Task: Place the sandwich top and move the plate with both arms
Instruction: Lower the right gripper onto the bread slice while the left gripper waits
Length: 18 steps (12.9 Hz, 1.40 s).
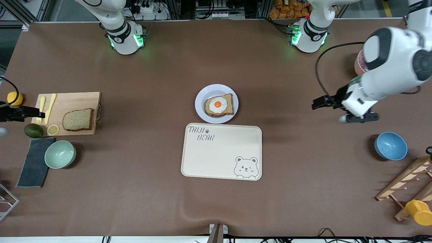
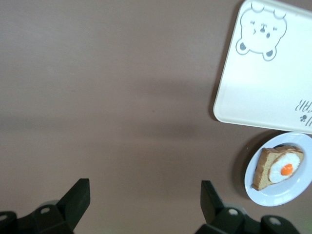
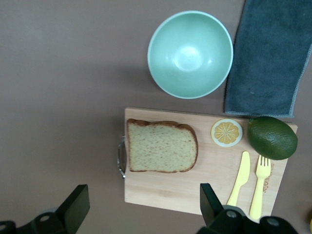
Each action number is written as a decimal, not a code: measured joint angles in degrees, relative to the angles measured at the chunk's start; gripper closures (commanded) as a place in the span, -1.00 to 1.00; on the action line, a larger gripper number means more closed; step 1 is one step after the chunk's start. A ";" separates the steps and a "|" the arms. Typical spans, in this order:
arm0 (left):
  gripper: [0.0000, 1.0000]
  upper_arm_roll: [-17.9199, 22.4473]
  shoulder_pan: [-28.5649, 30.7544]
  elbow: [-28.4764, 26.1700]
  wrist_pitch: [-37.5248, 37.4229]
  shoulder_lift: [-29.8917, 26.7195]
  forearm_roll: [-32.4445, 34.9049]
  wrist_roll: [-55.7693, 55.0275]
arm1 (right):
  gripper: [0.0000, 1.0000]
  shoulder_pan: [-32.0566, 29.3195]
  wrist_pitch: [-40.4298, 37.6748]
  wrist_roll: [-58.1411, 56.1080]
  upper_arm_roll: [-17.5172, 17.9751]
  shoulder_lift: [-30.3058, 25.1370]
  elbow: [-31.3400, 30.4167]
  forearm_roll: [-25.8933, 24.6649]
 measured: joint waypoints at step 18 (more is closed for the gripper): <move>-1.00 -4.19 0.52 -5.41 7.83 4.27 -7.56 -0.31 | -1.00 -5.64 16.27 -10.07 0.01 13.77 -9.77 3.43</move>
